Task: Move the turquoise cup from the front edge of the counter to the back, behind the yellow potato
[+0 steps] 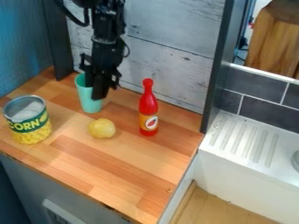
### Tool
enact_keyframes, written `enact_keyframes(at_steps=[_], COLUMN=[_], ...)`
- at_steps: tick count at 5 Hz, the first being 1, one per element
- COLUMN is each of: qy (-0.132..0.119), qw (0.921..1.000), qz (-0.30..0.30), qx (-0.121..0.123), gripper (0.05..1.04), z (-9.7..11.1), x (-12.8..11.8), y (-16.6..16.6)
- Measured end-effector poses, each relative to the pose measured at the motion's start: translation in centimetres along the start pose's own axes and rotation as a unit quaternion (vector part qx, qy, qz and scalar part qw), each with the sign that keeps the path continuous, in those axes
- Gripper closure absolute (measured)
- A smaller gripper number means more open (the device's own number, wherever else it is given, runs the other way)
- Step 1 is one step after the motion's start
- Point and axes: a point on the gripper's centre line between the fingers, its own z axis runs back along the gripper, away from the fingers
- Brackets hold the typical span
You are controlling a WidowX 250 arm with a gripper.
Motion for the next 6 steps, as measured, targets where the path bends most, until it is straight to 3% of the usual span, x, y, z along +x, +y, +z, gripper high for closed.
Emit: enact_keyframes(at_steps=[1, 2, 3, 4, 6], qy=[-0.011, -0.043, -0.068, -0.022, -0.008], qw=[0.9999, 0.999, 0.9977, 0.9985, 0.9965], qz=[0.01, 0.009, 0.002, -0.049, -0.083], qx=[0.004, 0.002, 0.009, -0.005, -0.005], gripper=[0.468, 0.173, 0.077, 0.08, 0.083], z=[1.5, 4.4, 6.8, 5.8, 4.8], x=[-0.3, -0.9, -1.9, -4.2, -8.7], y=[0.1, -0.1, -0.3, -1.4, -3.9])
